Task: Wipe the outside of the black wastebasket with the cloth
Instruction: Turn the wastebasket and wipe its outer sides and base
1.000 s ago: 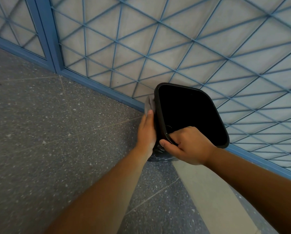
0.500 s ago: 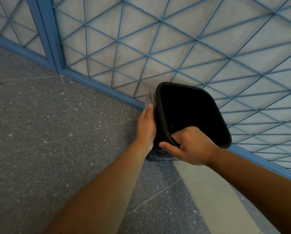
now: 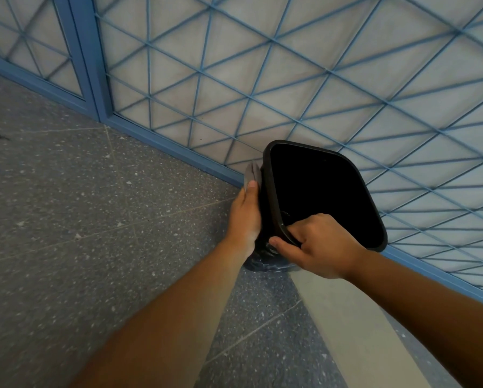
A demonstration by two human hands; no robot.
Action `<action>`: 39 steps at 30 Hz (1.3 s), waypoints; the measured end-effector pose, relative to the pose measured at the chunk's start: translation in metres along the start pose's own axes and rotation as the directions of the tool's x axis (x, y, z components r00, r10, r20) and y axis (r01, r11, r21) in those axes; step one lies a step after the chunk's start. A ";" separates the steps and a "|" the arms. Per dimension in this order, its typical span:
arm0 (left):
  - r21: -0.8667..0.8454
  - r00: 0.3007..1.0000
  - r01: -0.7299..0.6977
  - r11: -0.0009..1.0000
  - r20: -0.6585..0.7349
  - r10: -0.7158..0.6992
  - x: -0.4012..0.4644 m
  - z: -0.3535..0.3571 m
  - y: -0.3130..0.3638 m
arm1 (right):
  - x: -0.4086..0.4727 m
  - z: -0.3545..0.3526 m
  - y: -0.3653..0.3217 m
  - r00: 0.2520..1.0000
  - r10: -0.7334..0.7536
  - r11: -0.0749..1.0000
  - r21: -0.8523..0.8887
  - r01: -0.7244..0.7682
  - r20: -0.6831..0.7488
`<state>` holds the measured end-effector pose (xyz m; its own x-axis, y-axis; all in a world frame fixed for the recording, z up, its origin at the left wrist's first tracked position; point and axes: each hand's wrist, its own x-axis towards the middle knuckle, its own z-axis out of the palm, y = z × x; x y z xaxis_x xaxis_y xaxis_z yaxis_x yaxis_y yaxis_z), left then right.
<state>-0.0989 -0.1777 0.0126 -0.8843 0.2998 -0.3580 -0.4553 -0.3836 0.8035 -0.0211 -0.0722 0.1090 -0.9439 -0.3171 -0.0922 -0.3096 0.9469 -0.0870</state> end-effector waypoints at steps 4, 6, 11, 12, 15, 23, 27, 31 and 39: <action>0.083 0.998 -0.037 0.996 0.050 0.033 -0.009 0.001 -0.003 | -0.002 -0.003 -0.002 1.000 -0.008 1.000 0.014 0.008 -0.010; 0.096 0.999 -0.015 0.995 0.038 0.011 0.002 -0.002 0.004 | -0.002 -0.003 -0.003 1.000 -0.002 1.000 0.004 0.002 -0.017; 0.122 0.994 -0.096 0.988 0.058 0.089 0.006 0.012 0.021 | -0.003 -0.003 -0.002 1.000 -0.008 1.000 -0.015 0.008 -0.005; 0.110 0.996 -0.080 0.991 0.056 0.074 0.003 0.009 0.014 | -0.004 -0.003 -0.002 1.000 -0.014 1.000 -0.015 0.014 -0.009; 0.076 0.997 0.058 0.995 0.040 -0.061 0.009 0.001 0.007 | -0.002 -0.003 -0.001 0.999 -0.017 1.000 -0.013 0.017 -0.031; 0.064 0.995 0.054 0.996 0.075 -0.058 0.014 0.010 0.025 | -0.003 -0.002 0.000 0.999 -0.009 0.999 -0.034 0.008 -0.038; 0.087 0.998 -0.038 0.996 0.063 0.032 0.006 0.011 0.018 | -0.004 -0.002 -0.001 1.000 -0.002 1.000 -0.016 0.002 -0.013; 0.069 0.998 0.044 0.997 0.030 -0.046 0.010 0.005 0.014 | -0.003 -0.003 0.000 1.000 0.006 1.000 -0.026 -0.007 -0.030; 0.054 0.999 0.029 0.998 0.035 -0.031 -0.002 0.001 0.009 | -0.002 -0.004 -0.001 1.000 0.011 1.000 -0.016 -0.011 -0.013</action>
<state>-0.1013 -0.1809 0.0214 -0.8656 0.3422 -0.3655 -0.4744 -0.3272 0.8172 -0.0191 -0.0724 0.1129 -0.9486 -0.3060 -0.0804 -0.3008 0.9511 -0.0704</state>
